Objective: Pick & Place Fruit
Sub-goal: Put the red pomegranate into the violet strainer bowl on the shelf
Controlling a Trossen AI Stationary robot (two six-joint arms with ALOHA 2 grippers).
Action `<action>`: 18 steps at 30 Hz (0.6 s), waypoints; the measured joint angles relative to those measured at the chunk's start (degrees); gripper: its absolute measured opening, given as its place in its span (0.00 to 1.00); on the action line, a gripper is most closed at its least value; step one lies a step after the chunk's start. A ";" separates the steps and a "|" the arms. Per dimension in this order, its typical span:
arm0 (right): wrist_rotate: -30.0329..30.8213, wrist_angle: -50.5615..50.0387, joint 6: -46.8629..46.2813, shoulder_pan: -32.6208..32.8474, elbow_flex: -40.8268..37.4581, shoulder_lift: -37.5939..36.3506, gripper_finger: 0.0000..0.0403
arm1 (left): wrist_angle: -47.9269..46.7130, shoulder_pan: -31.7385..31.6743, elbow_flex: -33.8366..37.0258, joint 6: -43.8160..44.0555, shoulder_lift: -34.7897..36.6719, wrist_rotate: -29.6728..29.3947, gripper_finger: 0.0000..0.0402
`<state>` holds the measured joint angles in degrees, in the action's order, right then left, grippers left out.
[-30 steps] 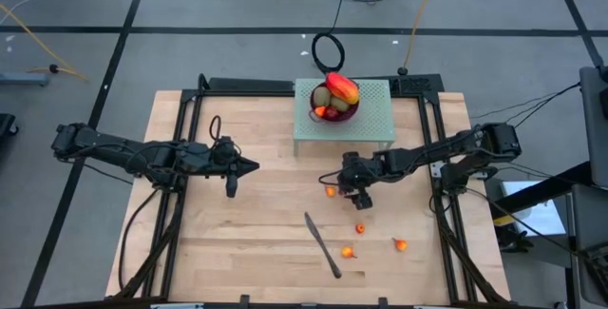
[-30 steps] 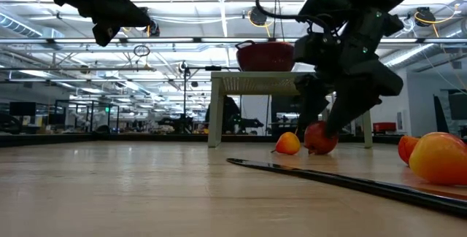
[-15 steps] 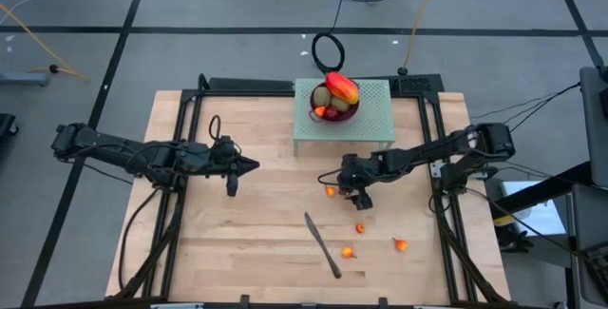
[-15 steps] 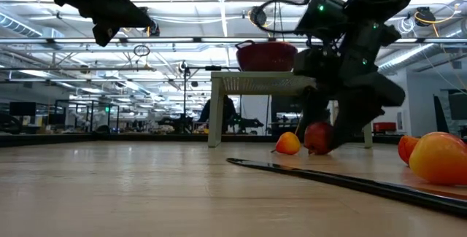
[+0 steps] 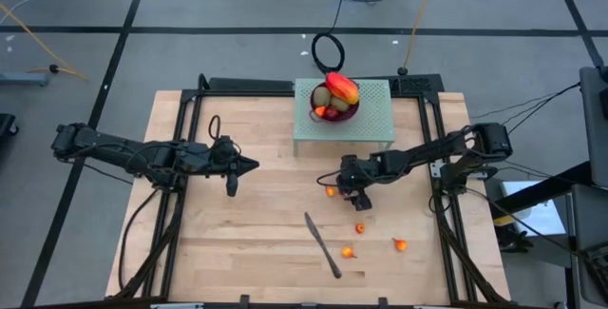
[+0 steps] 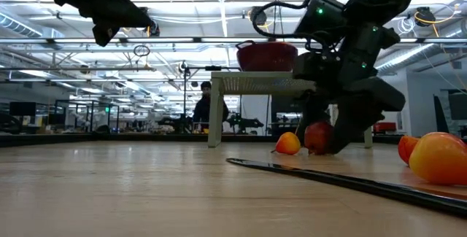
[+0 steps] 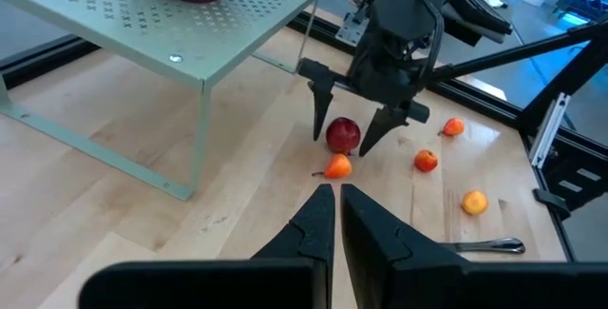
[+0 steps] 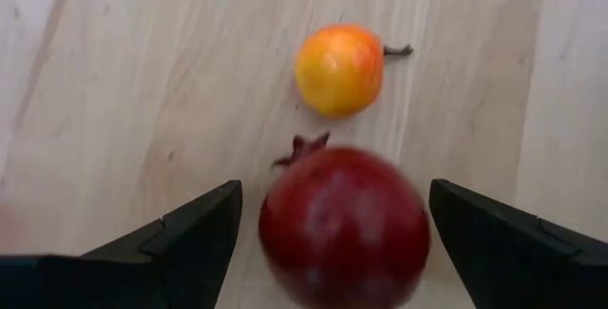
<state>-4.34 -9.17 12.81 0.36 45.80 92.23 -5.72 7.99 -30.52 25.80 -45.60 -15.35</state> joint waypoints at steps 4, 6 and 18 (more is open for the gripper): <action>0.00 -1.09 -0.10 0.00 0.03 -0.79 0.83 | 0.02 -0.02 0.00 -0.02 0.00 0.00 0.05; 0.02 -0.17 -0.10 0.00 0.08 -0.91 0.83 | 0.02 -0.02 0.00 -0.08 0.00 0.00 0.05; -0.02 -0.95 -1.43 0.00 0.09 -1.21 0.71 | 0.02 -0.02 0.00 0.20 0.00 0.00 0.05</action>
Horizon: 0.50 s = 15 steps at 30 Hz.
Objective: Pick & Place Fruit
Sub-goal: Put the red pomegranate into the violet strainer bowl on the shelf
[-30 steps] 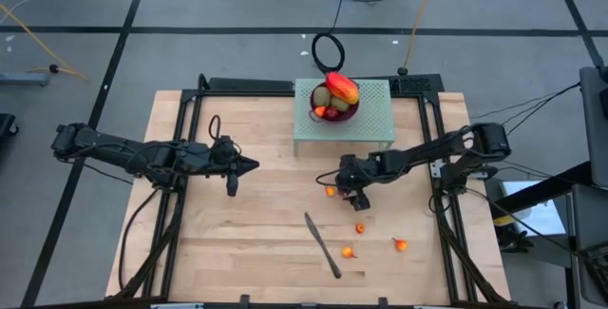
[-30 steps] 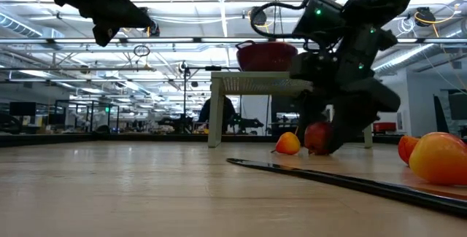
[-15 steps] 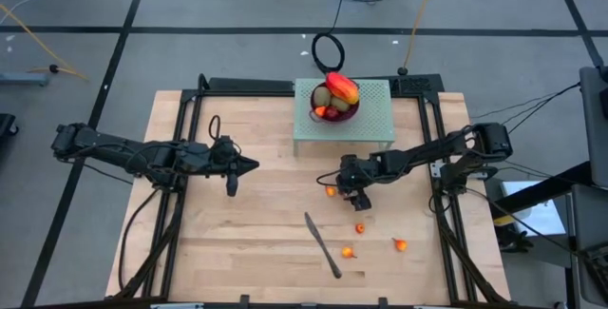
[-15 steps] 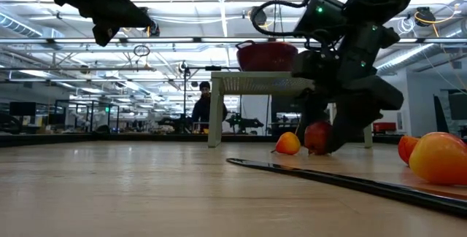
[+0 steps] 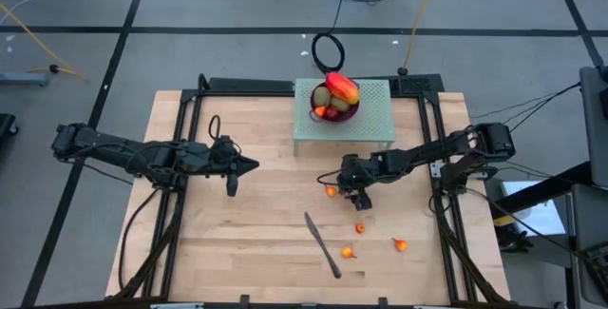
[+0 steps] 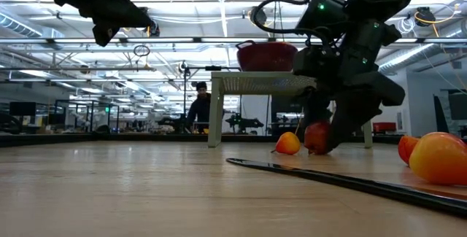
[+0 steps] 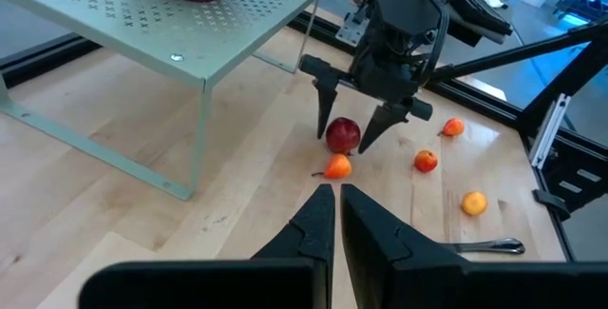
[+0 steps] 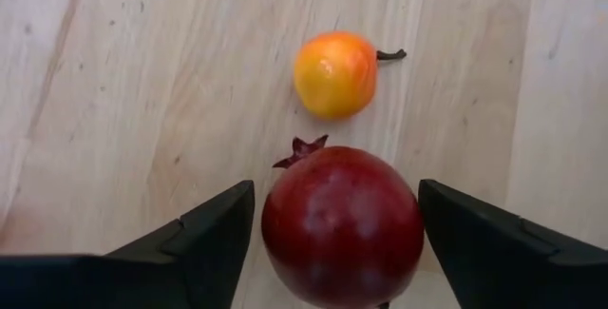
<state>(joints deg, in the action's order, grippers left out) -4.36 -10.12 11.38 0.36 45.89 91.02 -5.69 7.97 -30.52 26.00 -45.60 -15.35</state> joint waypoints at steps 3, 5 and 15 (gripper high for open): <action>-0.19 0.04 -0.27 0.00 0.00 0.00 0.67 | 0.00 0.00 0.00 0.09 0.00 0.00 0.05; -0.20 -0.01 -0.37 0.00 0.00 0.00 0.64 | 0.00 0.00 0.00 0.13 0.00 0.00 0.05; -0.22 0.04 -0.42 0.00 0.00 0.00 0.54 | 0.00 0.00 0.00 1.19 0.00 0.00 0.05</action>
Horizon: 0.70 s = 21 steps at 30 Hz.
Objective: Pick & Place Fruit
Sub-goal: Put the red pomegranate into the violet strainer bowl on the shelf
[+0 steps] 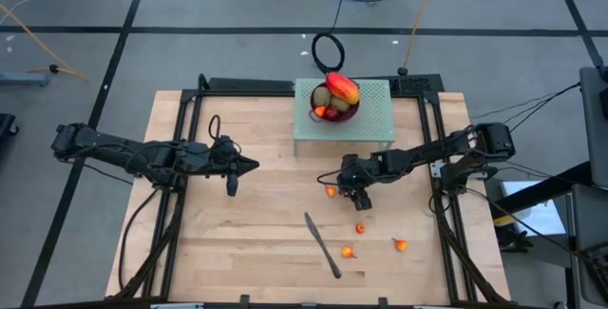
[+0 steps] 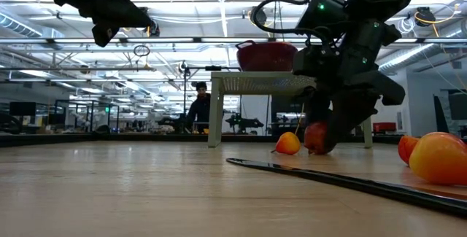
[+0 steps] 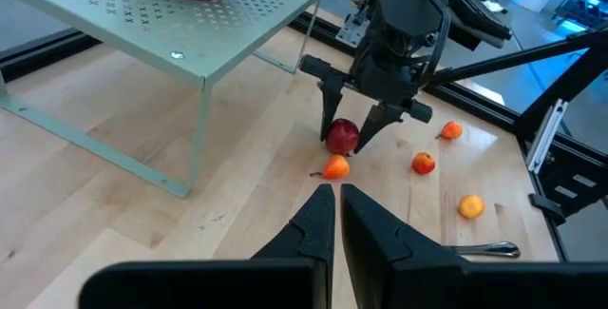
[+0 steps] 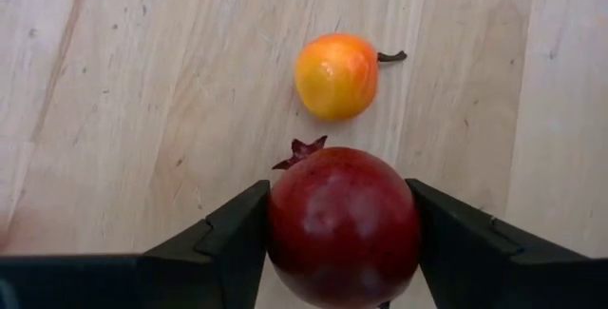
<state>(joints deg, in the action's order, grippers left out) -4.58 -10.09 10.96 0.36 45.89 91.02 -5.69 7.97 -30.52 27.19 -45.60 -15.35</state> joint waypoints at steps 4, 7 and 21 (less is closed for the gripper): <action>-0.03 -0.20 -2.71 0.11 0.06 -0.86 0.54 | 0.00 0.00 0.00 0.06 0.00 0.00 0.05; -0.06 -0.06 -5.28 0.11 0.83 -2.81 0.54 | 0.00 0.00 0.00 -0.23 -0.02 0.00 0.05; 0.58 1.16 -16.23 0.91 7.82 -17.50 0.53 | 1.65 0.00 0.00 -2.89 -0.02 0.00 0.05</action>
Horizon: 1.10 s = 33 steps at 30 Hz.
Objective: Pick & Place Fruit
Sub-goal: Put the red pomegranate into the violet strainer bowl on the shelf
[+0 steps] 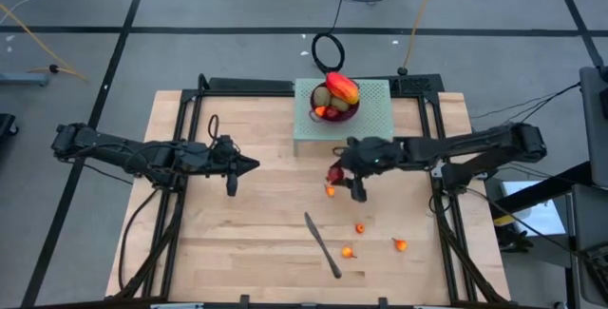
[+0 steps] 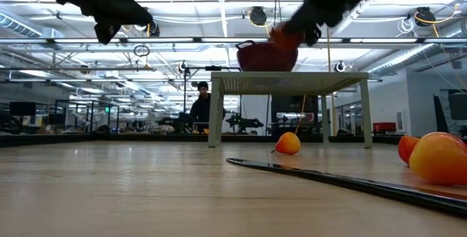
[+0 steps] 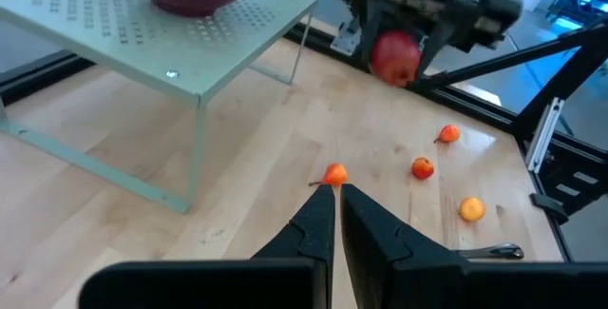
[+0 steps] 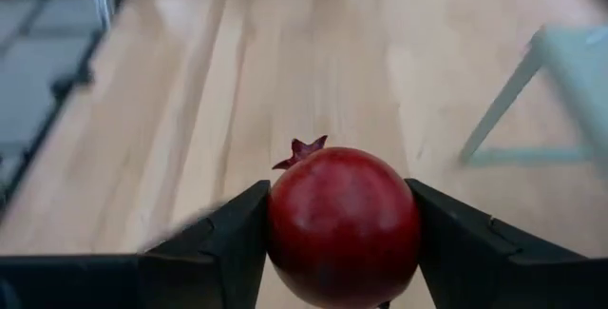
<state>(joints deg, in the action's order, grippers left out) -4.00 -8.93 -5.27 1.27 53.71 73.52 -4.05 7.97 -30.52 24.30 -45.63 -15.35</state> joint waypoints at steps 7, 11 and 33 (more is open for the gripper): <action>6.10 5.82 -1.78 -0.01 0.07 -4.32 0.53 | 1.95 0.00 0.00 -2.15 0.00 -0.01 0.05; 9.22 9.28 -0.45 -0.22 0.09 -5.63 0.53 | 2.30 0.00 0.00 -2.61 0.00 0.00 0.05; 13.12 28.44 10.50 -14.18 0.09 -6.12 0.53 | 2.65 0.00 0.01 -2.39 0.00 -0.18 0.05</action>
<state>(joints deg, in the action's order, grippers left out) 9.12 19.51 5.23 -12.91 53.80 67.40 -1.40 7.97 -30.51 21.91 -45.63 -15.54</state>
